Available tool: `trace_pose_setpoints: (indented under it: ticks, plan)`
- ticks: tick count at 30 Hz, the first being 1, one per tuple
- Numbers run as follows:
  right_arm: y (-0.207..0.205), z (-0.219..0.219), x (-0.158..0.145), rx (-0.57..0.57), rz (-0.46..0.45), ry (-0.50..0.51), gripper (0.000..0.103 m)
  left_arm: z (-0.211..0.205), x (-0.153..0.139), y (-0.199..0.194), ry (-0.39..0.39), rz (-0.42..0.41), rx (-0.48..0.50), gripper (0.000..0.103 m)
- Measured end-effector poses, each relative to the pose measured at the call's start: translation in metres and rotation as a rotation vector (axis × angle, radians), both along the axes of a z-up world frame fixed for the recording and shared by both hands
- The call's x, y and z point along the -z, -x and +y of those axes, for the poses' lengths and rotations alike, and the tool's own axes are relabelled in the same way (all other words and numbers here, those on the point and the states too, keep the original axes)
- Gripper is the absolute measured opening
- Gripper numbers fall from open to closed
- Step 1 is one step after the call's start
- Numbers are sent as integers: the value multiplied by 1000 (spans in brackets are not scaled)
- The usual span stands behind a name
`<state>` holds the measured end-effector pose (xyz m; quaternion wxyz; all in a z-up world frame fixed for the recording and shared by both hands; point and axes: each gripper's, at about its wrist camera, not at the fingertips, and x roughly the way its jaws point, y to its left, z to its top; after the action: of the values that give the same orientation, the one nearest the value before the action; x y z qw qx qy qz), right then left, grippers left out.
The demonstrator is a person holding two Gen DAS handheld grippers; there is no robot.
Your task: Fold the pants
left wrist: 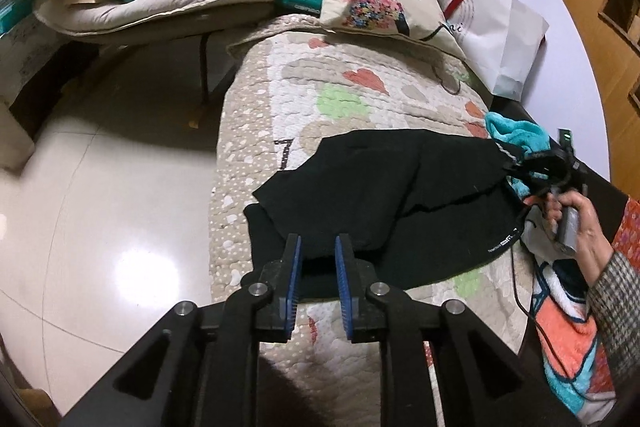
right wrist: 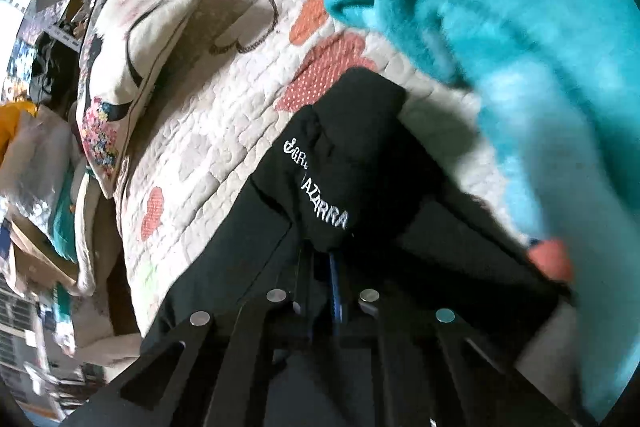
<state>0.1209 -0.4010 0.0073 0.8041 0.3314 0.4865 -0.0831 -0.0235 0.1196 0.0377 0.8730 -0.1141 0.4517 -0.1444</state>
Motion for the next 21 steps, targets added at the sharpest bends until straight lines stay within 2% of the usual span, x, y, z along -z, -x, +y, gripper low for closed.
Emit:
trace_pose_setpoints:
  ticks: [7, 10, 12, 14, 15, 16, 18, 19, 21]
  plan:
    - [63, -2, -40, -7, -15, 44, 6, 9, -13, 19, -2, -20, -26, 16]
    - [77, -10, -32, 1, 47, 54, 8, 17, -18, 24, 2, -27, -48, 16]
    - [81, -14, -20, 17, 122, 59, 9, 22, -21, 29, 1, -31, -68, 16]
    - [87, -15, -15, 47, 174, 98, 13, 27, -24, 34, -5, -41, -87, 20]
    - [90, -14, -16, 52, 170, 107, 18, 29, -25, 36, -6, -46, -96, 26]
    - [93, -10, -21, 47, 160, 126, 27, 33, -25, 38, -6, -51, -108, 28]
    - [96, 10, -36, -1, 119, 199, 41, 39, -23, 39, -1, -49, -126, 30]
    - [96, 22, -40, -41, 94, 212, 42, 42, -22, 39, 5, -46, -134, 30]
    - [90, 64, -50, -218, 24, 198, 42, 46, -19, 39, 19, -40, -148, 30]
